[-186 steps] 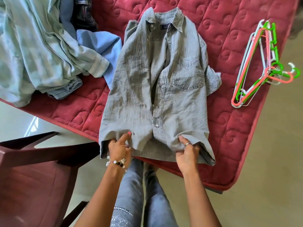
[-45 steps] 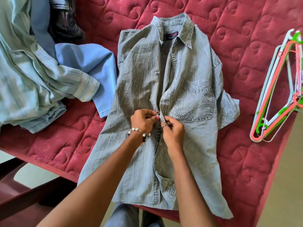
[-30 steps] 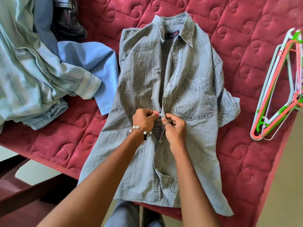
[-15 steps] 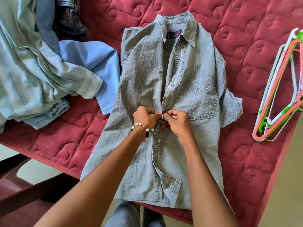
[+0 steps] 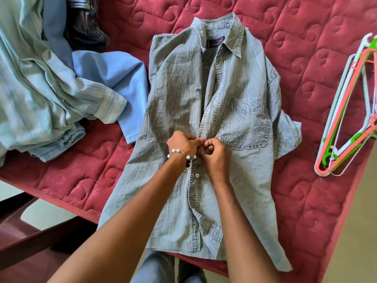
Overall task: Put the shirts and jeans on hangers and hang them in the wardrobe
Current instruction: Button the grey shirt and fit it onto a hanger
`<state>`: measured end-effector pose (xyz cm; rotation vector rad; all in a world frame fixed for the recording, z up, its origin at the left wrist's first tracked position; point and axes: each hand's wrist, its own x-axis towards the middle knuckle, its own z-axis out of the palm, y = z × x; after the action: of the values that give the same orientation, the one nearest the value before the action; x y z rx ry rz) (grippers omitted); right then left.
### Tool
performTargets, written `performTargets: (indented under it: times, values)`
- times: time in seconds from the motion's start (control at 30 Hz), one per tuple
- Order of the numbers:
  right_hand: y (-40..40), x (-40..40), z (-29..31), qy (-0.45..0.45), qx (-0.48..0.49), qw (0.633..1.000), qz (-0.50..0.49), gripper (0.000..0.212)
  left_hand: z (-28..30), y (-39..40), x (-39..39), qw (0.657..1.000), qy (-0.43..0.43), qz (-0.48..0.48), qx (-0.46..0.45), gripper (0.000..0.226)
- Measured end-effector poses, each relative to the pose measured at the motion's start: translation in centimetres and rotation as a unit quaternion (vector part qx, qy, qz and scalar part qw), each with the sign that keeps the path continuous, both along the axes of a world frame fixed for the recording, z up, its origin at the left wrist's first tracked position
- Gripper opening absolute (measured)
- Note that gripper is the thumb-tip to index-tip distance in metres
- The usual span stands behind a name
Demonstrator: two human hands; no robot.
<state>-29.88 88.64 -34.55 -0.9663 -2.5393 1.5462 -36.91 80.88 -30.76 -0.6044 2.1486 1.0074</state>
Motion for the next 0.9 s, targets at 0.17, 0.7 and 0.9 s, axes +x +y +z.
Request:
performTargets:
  times: [0.17, 0.7, 0.9]
  values:
    - [0.3, 0.4, 0.0, 0.021, -0.019, 1.000, -0.004, 0.016, -0.3, 0.6, 0.1, 0.999, 0.032, 0.024, -0.035, 0.012]
    - [4.3, -0.7, 1.2, -0.072, -0.156, 0.983, -0.066, 0.031, -0.4, -1.4, -2.1, 0.987, 0.140, -0.083, 0.005, 0.012]
    - [10.9, -3.8, 2.6, 0.077, 0.163, 0.963, -0.202, 0.014, 1.6, -3.1, -10.7, 0.939, 0.306, -0.006, -0.160, 0.017]
